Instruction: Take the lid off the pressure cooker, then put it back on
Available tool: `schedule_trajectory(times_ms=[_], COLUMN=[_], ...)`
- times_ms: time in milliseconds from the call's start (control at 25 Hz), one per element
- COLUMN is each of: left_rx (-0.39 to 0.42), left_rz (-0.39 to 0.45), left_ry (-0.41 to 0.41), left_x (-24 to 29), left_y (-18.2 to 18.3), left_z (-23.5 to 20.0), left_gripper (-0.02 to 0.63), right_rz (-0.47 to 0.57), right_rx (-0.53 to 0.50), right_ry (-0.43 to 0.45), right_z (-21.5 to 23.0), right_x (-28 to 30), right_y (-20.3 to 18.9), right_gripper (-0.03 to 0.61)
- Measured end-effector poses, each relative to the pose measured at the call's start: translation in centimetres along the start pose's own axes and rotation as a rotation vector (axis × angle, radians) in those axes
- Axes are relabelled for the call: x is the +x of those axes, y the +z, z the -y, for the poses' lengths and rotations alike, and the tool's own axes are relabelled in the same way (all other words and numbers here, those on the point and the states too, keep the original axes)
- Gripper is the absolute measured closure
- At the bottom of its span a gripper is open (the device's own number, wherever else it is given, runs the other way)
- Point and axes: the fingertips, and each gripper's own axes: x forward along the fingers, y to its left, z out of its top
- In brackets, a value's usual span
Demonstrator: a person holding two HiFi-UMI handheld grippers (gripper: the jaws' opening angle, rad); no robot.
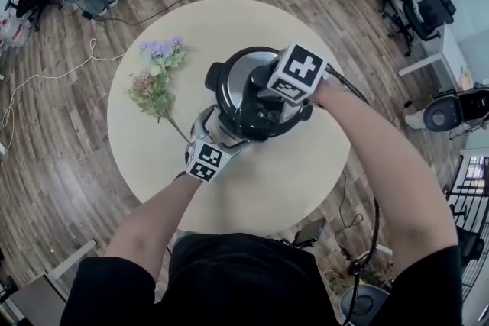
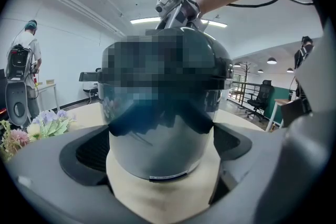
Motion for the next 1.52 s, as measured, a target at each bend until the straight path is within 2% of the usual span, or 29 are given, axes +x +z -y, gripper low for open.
schedule_trajectory(times_ms=[160, 320, 400, 520, 600, 1160, 1400, 1520], left_rx=[-0.005, -0.01, -0.004, -0.002, -0.007, -0.012, -0.011, -0.012], left_rz=[0.003, -0.001, 0.009, 0.013, 0.012, -0.013, -0.012, -0.012], left_ry=[0.007, 0.01, 0.01, 0.016, 0.019, 0.005, 0.008, 0.01], left_x=[0.3, 0.5, 0.5, 0.5, 0.5, 0.5, 0.6, 0.7], left_y=[-0.5, -0.8, -0.4, -0.2, -0.5, -0.8, -0.7, -0.9], left_z=[0.1, 0.2, 0.3, 0.2, 0.1, 0.3, 0.2, 0.2], left_gripper=[0.021, 0.021, 0.021, 0.021, 0.021, 0.021, 0.021, 0.021], right_rz=[-0.017, -0.028, -0.025, -0.014, -0.014, -0.014, -0.007, -0.024], right_rx=[0.045, 0.144, 0.237, 0.469, 0.571, 0.54, 0.58, 0.562], right_ry=[-0.02, -0.039, -0.058, -0.113, -0.139, -0.15, -0.134, -0.139], right_z=[0.2, 0.6, 0.9, 1.8, 2.0, 1.7, 2.5, 2.2], right_x=[-0.1, -0.1, 0.0, -0.1, 0.0, -0.2, -2.5, -3.3], right_y=[0.0, 0.1, 0.0, -0.1, -0.2, -0.4, 0.2, -0.1], right_gripper=[0.291, 0.291, 0.29, 0.29, 0.29, 0.291, 0.291, 0.291])
